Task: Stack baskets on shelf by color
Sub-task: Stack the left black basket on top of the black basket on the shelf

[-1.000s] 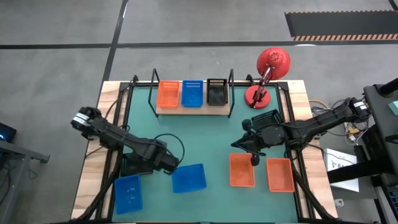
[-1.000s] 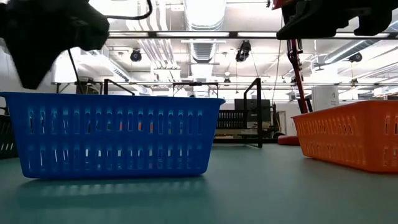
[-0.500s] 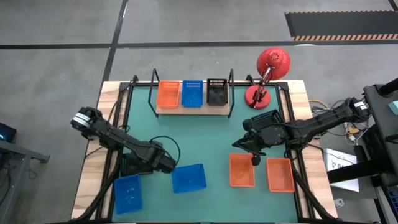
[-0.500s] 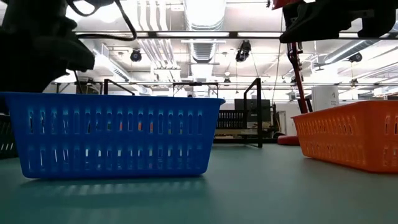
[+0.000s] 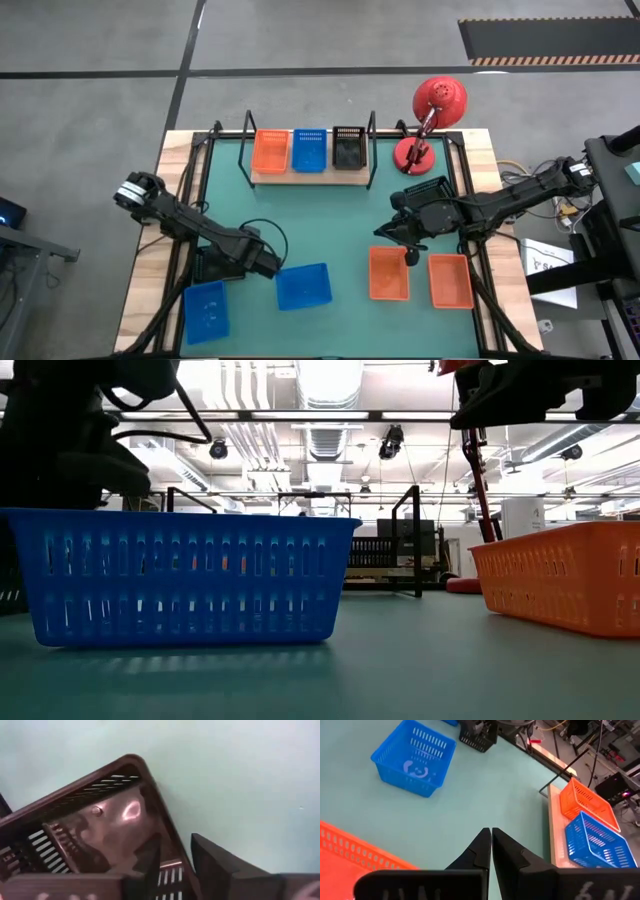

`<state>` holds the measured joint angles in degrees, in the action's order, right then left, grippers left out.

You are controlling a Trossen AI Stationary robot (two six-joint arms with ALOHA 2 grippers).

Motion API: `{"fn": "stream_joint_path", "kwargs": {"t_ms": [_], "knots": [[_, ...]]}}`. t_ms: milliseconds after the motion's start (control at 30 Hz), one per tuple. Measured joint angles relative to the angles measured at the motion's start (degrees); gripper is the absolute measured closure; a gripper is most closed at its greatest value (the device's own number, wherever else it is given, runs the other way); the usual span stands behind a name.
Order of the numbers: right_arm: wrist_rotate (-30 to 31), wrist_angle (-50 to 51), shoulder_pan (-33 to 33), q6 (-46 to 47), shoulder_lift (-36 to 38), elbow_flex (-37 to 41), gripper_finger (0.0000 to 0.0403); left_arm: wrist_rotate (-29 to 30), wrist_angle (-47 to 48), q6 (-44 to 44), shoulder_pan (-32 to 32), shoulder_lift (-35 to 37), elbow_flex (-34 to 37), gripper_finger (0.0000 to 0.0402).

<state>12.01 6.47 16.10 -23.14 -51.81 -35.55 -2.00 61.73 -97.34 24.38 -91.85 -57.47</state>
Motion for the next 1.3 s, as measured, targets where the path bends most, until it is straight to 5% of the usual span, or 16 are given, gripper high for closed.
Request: {"fn": "stream_joint_path", "kwargs": {"t_ms": [167, 533, 867, 1300], "knots": [[0.01, 1.60, 0.00, -0.26, 0.28, 0.02, 0.0394, 0.20, 0.28, 0.41, 0.07, 0.00, -0.08, 0.0392], [-0.08, -2.32, 0.00, -0.90, 7.57, 5.39, 0.0394, 0.84, 5.25, 7.66, 0.12, 0.00, -4.89, 0.0400], [-0.49, -10.18, -1.39, -2.64, 13.15, 11.53, 0.0394, 0.11, 8.18, 24.99, 0.42, 0.00, -17.64, 0.0401], [-6.02, -12.31, -8.63, -1.22, 21.61, 16.43, 0.0394, 1.42, 7.59, 31.69, 0.82, -1.54, -31.96, 0.0401]]}}
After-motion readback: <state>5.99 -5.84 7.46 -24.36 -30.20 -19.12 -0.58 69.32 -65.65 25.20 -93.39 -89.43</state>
